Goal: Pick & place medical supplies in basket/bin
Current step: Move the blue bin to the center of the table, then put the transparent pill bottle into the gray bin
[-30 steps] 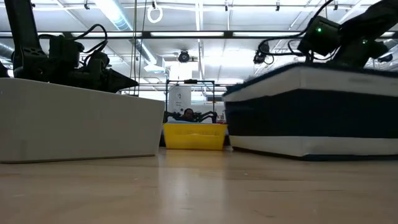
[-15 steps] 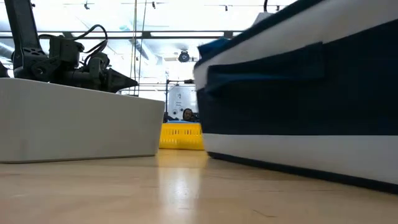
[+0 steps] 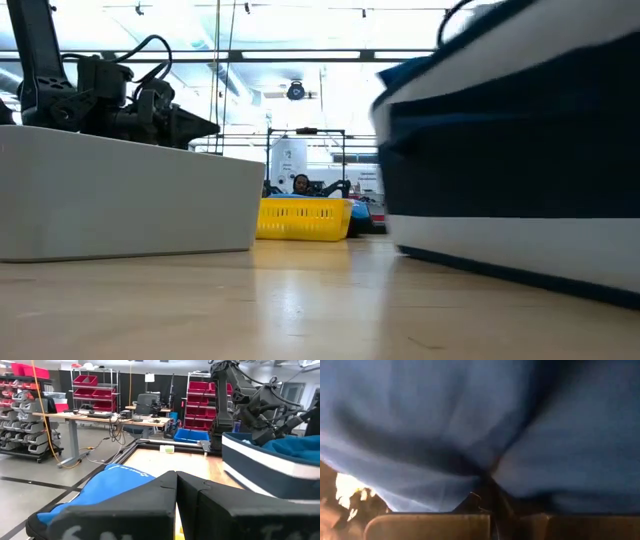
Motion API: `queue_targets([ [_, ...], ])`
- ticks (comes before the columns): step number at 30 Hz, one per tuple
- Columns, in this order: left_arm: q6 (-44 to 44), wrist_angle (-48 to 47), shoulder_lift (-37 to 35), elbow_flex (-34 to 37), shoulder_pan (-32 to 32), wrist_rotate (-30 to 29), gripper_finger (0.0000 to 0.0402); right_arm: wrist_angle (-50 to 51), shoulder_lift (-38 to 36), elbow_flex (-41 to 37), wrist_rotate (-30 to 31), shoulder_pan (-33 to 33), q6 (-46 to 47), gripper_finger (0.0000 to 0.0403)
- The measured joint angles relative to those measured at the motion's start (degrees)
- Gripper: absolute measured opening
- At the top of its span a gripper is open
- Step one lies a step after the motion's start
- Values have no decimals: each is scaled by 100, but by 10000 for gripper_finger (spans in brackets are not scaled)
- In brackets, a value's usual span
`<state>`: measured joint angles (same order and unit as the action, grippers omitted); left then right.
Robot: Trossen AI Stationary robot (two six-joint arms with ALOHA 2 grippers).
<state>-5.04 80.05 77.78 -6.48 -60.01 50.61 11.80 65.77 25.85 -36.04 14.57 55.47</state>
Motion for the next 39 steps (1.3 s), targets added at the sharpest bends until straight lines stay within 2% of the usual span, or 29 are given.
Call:
queue_targets([
  [3,13,-10,0,0,-135,72,1,113,1,-9,-254,187,130,0],
  [6,12,-10,0,0,-258,85,1,-90,-71,-9,184,202,-185,0],
  [11,-10,21,0,0,-347,53,1,-223,-104,177,1825,105,-1311,0],
  [21,-230,195,0,0,-336,48,1,-237,-106,1190,4955,96,-3867,0],
  [24,-234,235,0,0,-336,45,1,-66,-106,1484,6500,96,-4174,0],
  [27,-312,320,0,0,-336,46,1,577,-106,1816,8029,59,-4247,0],
  [30,-375,341,0,0,-336,46,1,1284,-111,1994,8965,-72,-4033,0],
  [33,-431,339,2,0,-336,79,1,1737,-111,2033,9158,-352,-3601,11],
  [39,-479,337,4,0,-336,105,1,2279,-111,2033,8349,-1140,-3190,80],
])
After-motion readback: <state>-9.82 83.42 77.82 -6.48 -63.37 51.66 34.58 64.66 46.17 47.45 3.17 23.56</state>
